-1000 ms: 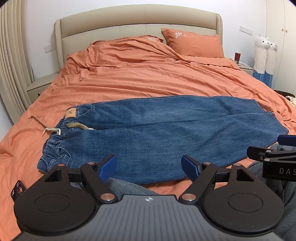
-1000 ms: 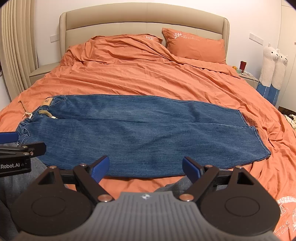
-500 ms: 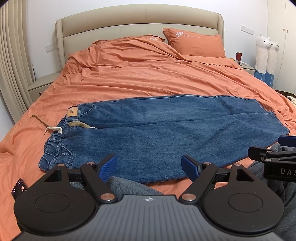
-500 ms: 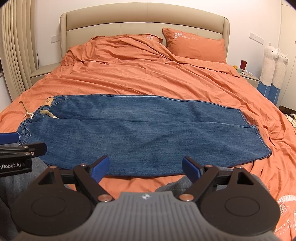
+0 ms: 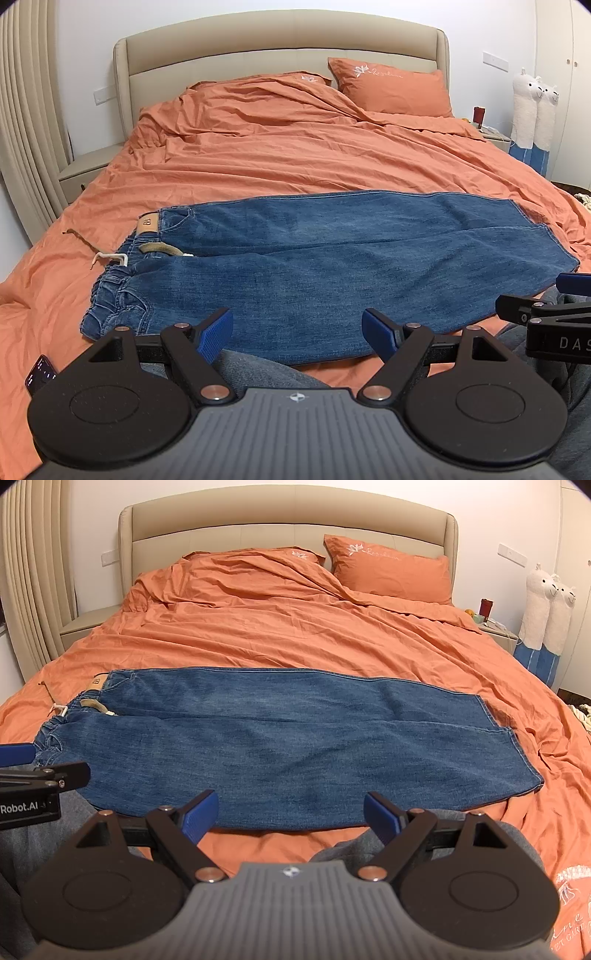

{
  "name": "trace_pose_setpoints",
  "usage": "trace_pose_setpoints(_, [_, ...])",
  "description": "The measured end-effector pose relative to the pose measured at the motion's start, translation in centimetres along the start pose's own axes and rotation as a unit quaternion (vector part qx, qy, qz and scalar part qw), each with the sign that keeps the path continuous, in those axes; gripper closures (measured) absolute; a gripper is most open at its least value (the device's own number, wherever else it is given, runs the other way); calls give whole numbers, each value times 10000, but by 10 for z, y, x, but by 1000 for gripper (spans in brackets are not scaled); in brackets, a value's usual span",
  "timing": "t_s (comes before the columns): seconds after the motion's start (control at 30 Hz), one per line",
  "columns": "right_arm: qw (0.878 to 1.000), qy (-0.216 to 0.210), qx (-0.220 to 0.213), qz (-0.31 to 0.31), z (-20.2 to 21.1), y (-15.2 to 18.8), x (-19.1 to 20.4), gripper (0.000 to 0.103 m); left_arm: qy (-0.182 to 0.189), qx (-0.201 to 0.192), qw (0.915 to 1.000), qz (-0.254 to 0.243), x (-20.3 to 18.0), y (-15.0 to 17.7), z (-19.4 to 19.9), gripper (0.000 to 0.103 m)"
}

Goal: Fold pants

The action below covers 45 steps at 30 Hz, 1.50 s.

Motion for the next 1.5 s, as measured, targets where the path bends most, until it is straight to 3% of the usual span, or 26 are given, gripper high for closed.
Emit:
trace_pose_setpoints(1.4, [10000, -14, 21, 77, -4, 3, -1, 21, -5, -11, 10000, -10, 1, 0, 3, 10])
trace_pose_setpoints(1.5, [9999, -11, 33, 101, -6, 3, -1, 21, 1, -13, 10000, -86, 5, -2, 2, 14])
Point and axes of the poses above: each gripper's, at about its wrist camera, not at the fingertips, and z roughly against the way its jaws point, x to its left, y to its underside, the point moved 8 cm from there along -z, roughly the way its jaws point, and after that the axes turned 2 degrees about -x, right-handed, at the moved point
